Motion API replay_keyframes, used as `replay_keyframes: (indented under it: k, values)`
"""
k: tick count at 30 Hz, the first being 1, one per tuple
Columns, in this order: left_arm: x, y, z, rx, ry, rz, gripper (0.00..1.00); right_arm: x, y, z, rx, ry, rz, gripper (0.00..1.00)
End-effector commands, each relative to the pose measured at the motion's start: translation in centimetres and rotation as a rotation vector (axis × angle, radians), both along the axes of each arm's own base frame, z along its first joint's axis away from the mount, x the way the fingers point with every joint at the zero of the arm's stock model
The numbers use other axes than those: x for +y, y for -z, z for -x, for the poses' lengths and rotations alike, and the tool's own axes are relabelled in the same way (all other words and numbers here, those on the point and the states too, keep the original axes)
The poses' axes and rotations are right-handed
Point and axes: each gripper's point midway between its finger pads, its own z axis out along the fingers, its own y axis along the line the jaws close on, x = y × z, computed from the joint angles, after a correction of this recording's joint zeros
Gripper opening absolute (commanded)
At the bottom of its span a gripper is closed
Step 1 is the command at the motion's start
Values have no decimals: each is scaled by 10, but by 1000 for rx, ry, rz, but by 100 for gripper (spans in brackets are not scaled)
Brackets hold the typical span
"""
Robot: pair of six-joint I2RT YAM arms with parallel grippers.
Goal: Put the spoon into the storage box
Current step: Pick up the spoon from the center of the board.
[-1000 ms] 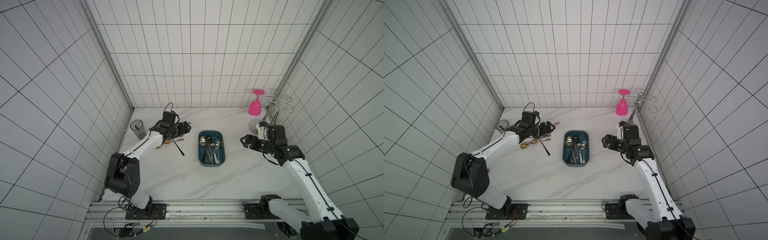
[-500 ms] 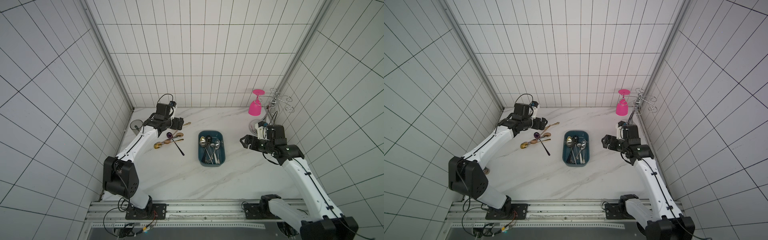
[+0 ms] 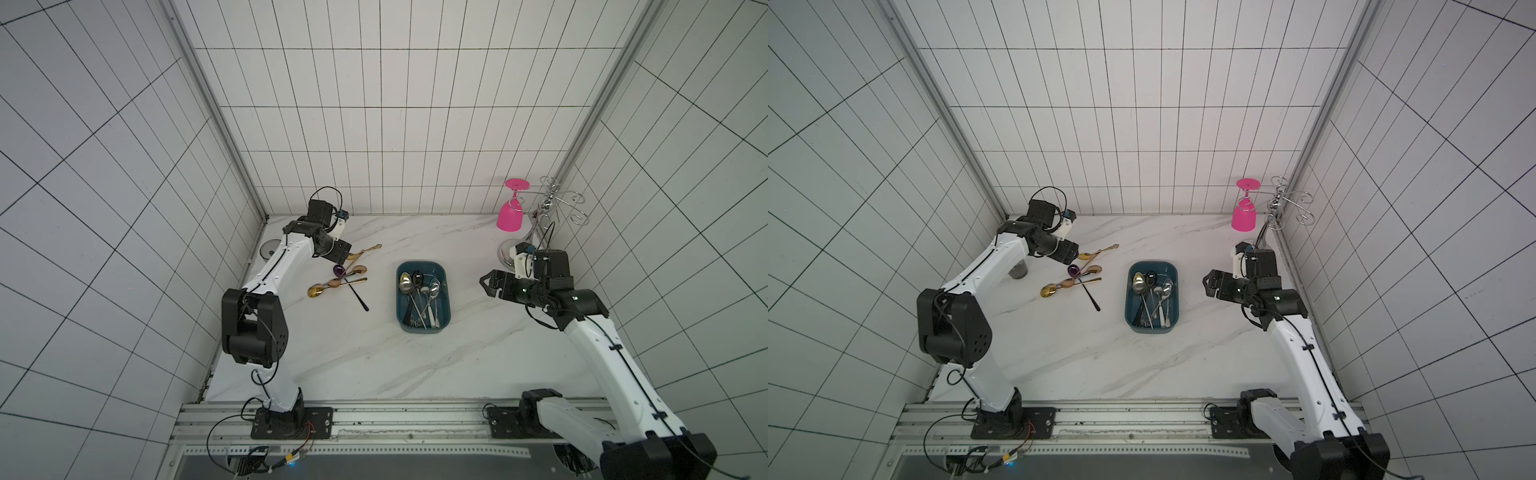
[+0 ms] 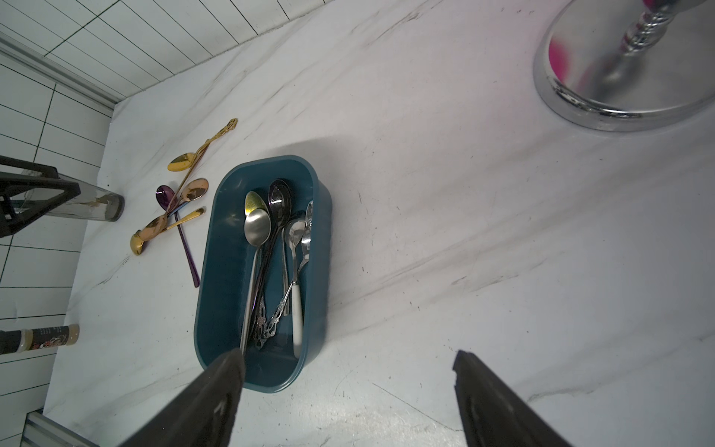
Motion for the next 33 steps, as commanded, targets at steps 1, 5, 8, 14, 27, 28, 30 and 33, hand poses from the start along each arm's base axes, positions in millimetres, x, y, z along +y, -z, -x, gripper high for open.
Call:
replay_keyframes:
  k: [1,5,8,14,27,28,30,33]
  values:
    - [12,33,19,132,27,-66,70,-1,-1,-2,-5,-6,-3,88]
    - [23,58,24,223,-8,-56,64,0,0,-2,-3,-7,-7,88]
    - [26,72,26,272,-31,-19,64,0,1,-2,-2,-6,-5,88]
    - [30,87,26,373,-107,139,64,0,1,-2,-2,-6,-5,88]
    - [26,110,20,537,-227,451,48,0,1,-3,-3,-3,-5,88]
    - [24,110,20,546,-226,474,48,-1,2,-3,-2,-3,-6,88]
    - [21,112,20,564,-232,514,46,0,2,-3,0,-3,-8,88]
    - [21,116,20,586,-249,542,43,0,2,-3,1,-2,-6,88]
